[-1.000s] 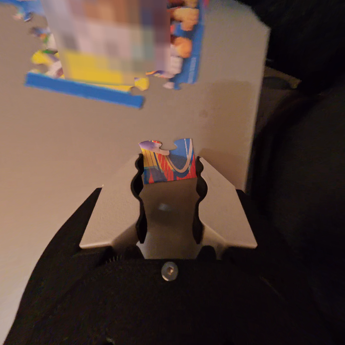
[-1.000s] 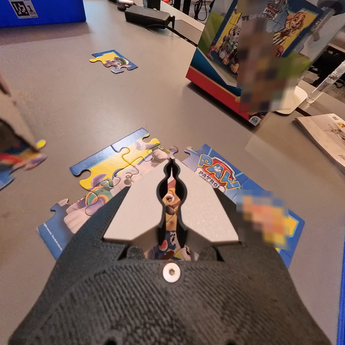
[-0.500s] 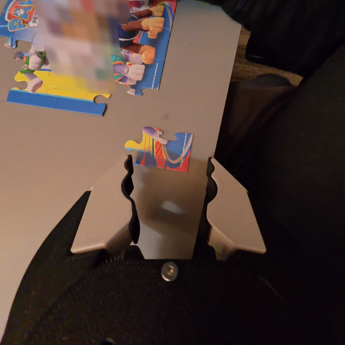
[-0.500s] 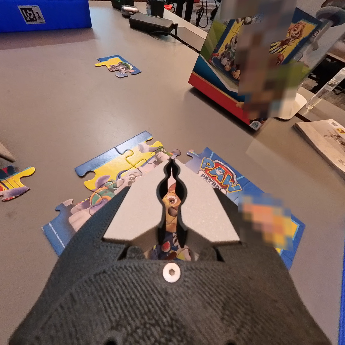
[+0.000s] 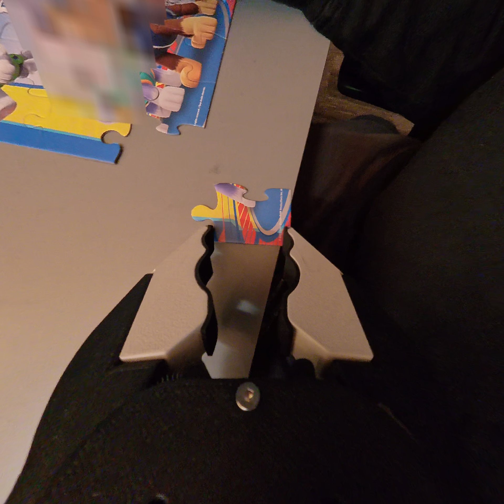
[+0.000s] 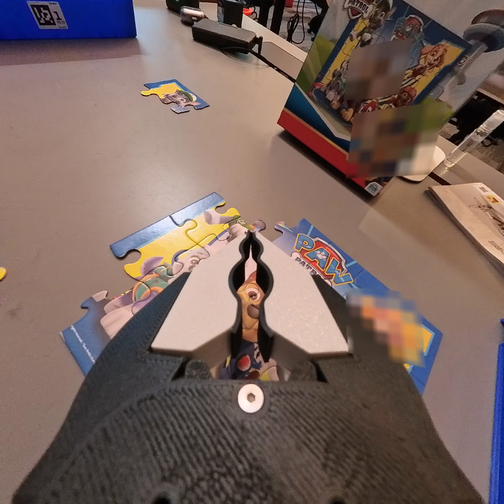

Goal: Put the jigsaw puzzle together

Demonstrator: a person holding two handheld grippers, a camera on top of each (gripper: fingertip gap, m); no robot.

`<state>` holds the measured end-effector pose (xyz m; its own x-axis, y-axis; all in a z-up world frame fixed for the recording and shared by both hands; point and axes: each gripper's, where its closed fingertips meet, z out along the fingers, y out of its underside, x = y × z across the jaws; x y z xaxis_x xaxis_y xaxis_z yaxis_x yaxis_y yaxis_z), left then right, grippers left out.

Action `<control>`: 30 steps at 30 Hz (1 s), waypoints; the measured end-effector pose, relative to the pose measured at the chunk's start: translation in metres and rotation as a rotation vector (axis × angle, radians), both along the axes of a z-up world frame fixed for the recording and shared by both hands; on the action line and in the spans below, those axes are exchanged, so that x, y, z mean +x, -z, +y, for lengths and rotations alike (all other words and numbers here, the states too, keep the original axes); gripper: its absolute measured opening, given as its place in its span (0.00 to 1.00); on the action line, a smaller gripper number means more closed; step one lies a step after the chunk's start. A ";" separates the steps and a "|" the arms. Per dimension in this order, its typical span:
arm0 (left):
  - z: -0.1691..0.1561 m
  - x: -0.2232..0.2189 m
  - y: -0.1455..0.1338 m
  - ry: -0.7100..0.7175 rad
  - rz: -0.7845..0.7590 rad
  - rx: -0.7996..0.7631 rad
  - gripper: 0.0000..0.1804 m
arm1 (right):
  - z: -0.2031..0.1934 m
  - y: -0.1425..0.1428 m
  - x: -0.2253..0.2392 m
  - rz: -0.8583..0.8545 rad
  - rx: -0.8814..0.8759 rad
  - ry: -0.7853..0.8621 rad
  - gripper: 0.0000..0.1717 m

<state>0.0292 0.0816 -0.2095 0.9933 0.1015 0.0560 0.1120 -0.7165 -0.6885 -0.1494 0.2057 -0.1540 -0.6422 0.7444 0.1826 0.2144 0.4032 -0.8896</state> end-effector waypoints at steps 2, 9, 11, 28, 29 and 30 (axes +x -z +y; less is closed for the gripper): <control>0.002 0.001 -0.002 -0.003 0.009 0.014 0.22 | -0.001 0.000 0.000 0.003 0.003 -0.002 0.00; 0.008 0.005 -0.002 0.018 0.013 0.020 0.31 | -0.001 -0.001 0.001 0.011 0.010 -0.001 0.00; 0.009 0.008 -0.001 0.018 0.005 0.012 0.39 | -0.001 -0.001 0.001 0.011 0.010 -0.001 0.00; 0.005 0.010 0.005 -0.072 0.086 -0.060 0.33 | -0.002 0.001 0.001 0.014 0.026 -0.004 0.00; 0.005 0.009 0.005 -0.077 0.102 -0.064 0.32 | -0.002 0.001 0.001 0.014 0.027 -0.004 0.00; 0.005 0.008 0.005 -0.081 0.114 -0.068 0.31 | -0.002 0.001 0.001 0.014 0.027 -0.004 0.00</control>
